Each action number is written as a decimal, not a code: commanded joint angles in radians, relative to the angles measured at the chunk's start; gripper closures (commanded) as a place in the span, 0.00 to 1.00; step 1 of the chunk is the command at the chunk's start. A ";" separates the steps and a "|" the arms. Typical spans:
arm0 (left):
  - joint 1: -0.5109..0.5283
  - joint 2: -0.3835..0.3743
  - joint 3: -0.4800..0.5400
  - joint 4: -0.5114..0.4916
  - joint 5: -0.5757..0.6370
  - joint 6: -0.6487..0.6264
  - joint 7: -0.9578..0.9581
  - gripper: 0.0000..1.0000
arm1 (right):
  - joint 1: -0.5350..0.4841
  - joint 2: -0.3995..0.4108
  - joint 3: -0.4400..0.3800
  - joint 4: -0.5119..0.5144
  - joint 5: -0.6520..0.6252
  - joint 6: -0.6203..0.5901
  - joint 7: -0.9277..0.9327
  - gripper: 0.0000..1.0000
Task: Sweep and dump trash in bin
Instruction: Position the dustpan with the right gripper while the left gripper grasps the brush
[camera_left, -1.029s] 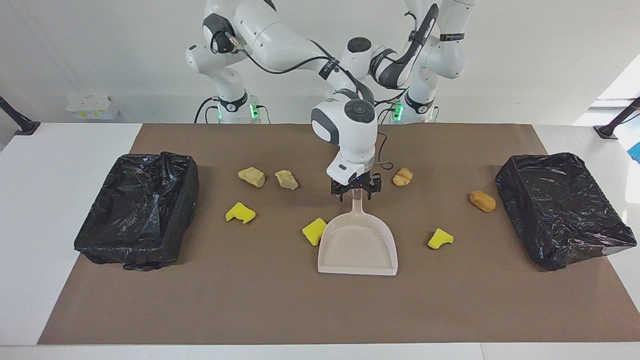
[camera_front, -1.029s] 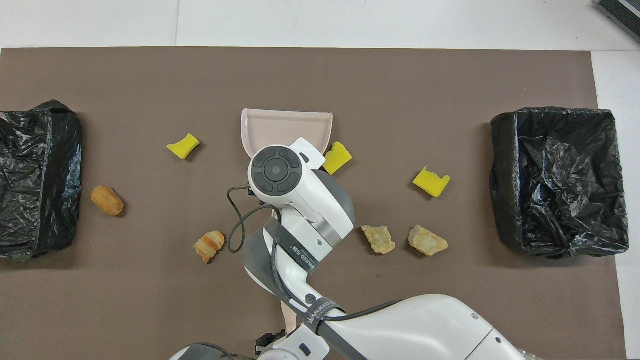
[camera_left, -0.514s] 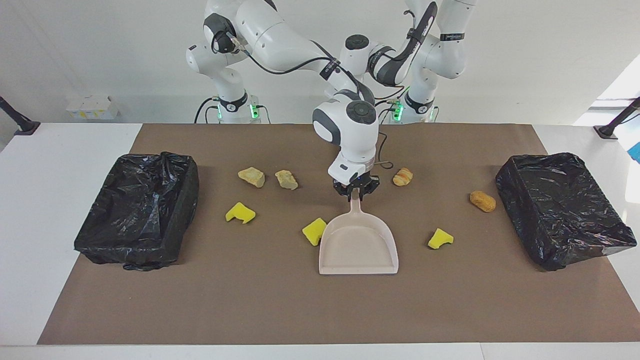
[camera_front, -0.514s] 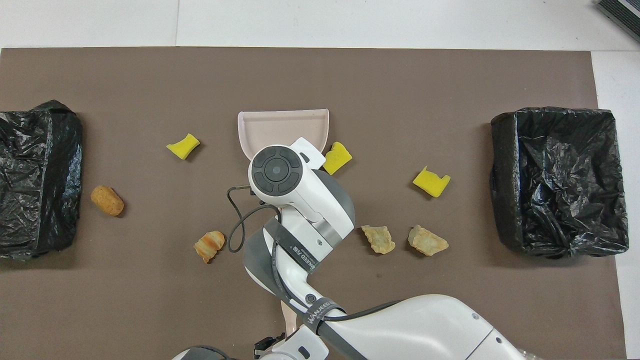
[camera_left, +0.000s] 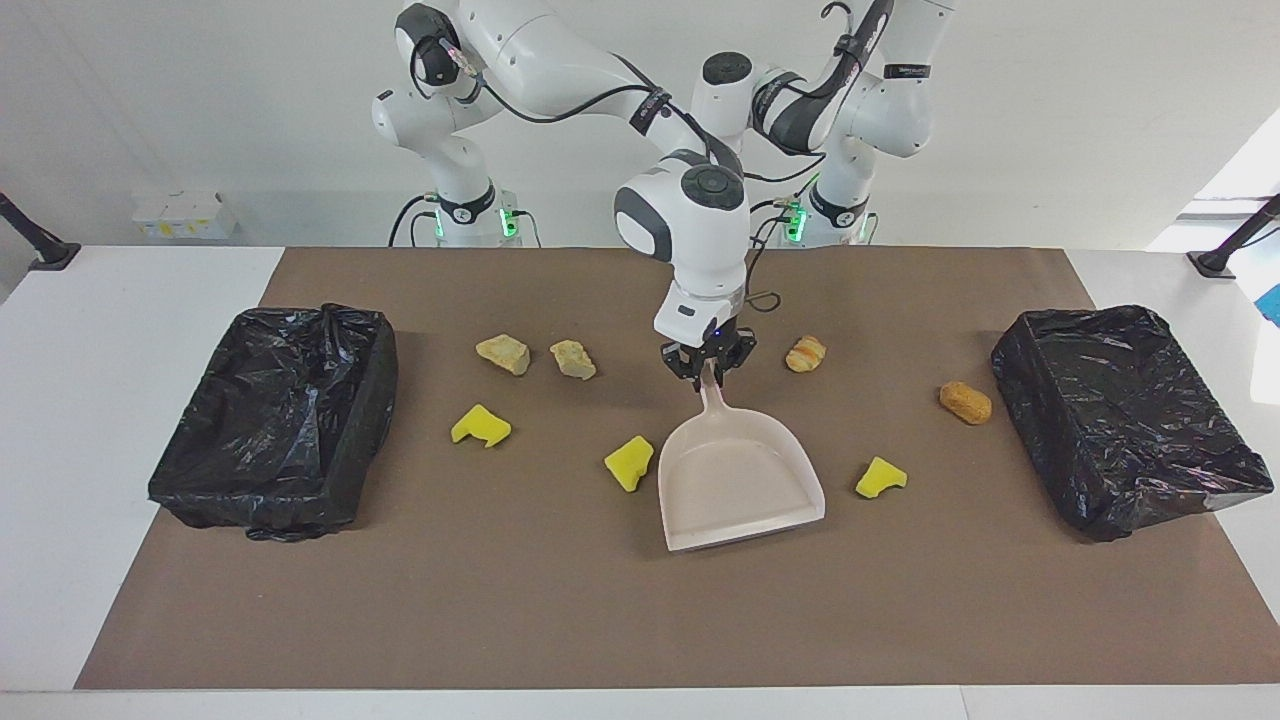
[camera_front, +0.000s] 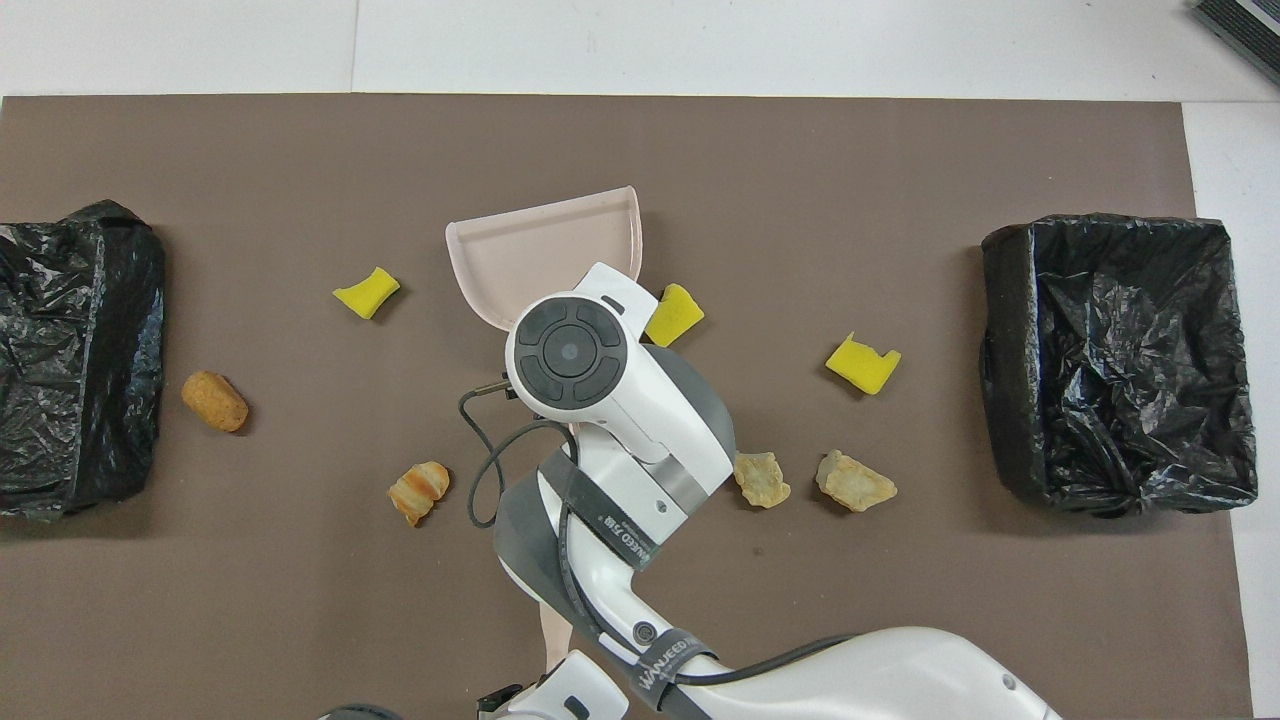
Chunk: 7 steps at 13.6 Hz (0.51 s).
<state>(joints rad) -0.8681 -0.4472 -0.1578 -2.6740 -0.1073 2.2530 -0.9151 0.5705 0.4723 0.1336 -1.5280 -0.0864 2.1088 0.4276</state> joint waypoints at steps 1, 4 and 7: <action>0.070 -0.128 -0.005 -0.017 -0.003 -0.120 0.012 1.00 | -0.041 -0.066 0.009 -0.075 -0.006 0.008 -0.206 1.00; 0.168 -0.176 -0.003 -0.014 0.006 -0.199 0.054 1.00 | -0.072 -0.066 0.009 -0.090 -0.009 0.008 -0.428 1.00; 0.334 -0.165 -0.006 -0.007 0.015 -0.216 0.099 1.00 | -0.106 -0.066 0.009 -0.098 -0.013 -0.012 -0.737 1.00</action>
<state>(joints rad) -0.6450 -0.5993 -0.1548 -2.6749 -0.1012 2.0624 -0.8514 0.4905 0.4367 0.1326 -1.5890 -0.0865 2.1078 -0.1545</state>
